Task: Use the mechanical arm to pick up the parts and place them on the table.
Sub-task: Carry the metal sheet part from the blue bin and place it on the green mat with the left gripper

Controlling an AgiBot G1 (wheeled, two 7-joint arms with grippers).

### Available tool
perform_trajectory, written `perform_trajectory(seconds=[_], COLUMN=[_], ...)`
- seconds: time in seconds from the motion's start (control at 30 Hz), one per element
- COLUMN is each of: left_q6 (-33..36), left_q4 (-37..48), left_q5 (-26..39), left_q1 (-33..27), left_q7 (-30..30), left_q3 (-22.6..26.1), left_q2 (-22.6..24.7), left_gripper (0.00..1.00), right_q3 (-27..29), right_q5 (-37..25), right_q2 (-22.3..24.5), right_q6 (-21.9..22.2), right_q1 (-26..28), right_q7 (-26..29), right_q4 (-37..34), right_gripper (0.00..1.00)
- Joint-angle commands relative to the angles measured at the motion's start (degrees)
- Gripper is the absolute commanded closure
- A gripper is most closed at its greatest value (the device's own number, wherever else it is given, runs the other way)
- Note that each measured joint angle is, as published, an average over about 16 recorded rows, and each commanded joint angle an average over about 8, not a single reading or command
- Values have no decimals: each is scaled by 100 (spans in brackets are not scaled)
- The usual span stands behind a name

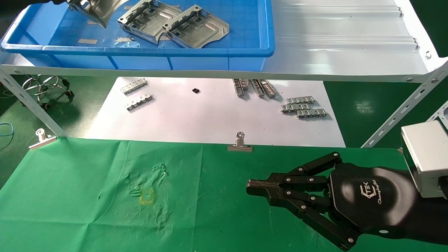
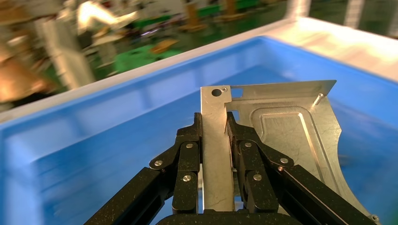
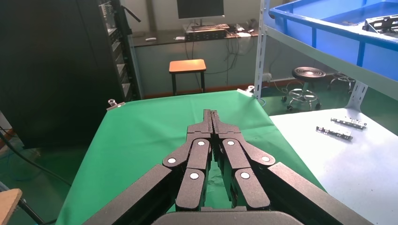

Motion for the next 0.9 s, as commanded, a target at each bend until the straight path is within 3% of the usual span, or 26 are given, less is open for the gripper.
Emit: perform_trajectory(seconds=[0.03,0.33,0.63,0.9], left_q6=[463,2036,2113,2072], left_q4=[-113,-1013,-2612,-3236], left_q5=[-167,-833,-1739,-1637], left_q1=[92,643,1686,2212], left_q7=[154,1074,1655,2559], left_q3=[-83,-127,567,1432], left_q2=[-121,-547,-1302,-1666], left_gripper=[100,100,100,100], right_q3=[0,-1,-2,-3], right_q5=[0,1,1,2], right_q2=[0,0,1,1], right_q6=[0,0,1,1], right_q1=[0,0,1,1], right_q7=[0,-1,-1,-1], right_q4=[0,0,0,0], right_gripper=[100,100,100,100])
